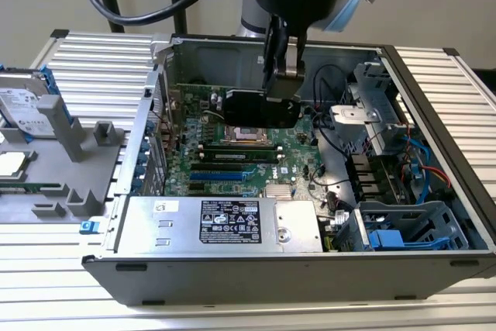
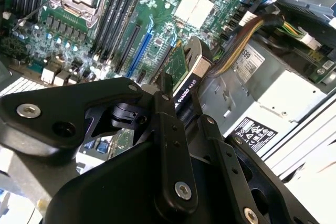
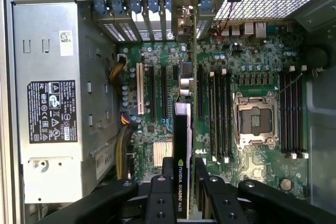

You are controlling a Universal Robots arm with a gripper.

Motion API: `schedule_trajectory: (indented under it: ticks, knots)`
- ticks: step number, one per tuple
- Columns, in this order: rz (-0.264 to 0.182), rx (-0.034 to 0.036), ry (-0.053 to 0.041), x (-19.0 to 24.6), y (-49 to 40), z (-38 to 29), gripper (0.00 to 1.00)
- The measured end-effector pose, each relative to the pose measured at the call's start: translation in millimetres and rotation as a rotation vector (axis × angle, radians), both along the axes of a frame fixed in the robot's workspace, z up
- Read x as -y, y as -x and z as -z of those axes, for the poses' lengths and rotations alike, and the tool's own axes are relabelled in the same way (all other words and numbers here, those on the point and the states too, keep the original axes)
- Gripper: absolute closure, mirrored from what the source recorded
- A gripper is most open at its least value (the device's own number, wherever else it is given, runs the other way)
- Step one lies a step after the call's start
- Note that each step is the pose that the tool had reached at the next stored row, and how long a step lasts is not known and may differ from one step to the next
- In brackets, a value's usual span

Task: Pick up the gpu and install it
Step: 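Insert the gpu into the slot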

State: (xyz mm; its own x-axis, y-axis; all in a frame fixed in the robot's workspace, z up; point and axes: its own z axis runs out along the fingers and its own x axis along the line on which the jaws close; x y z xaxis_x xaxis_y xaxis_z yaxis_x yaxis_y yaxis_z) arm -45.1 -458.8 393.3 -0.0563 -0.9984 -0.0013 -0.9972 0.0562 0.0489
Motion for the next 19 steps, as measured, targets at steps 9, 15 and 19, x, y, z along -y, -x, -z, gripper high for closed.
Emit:
schedule_trajectory:
  ticks: [9,15,19]
  knots:
    - [0.001,0.0001,-0.0001,0.0,0.0,6.4,1.00]
    - [0.009,0.0000,-0.0001,-0.4,0.0,12.1,1.00]
    - [0.014,0.0000,0.0000,-1.0,0.0,16.2,1.00]
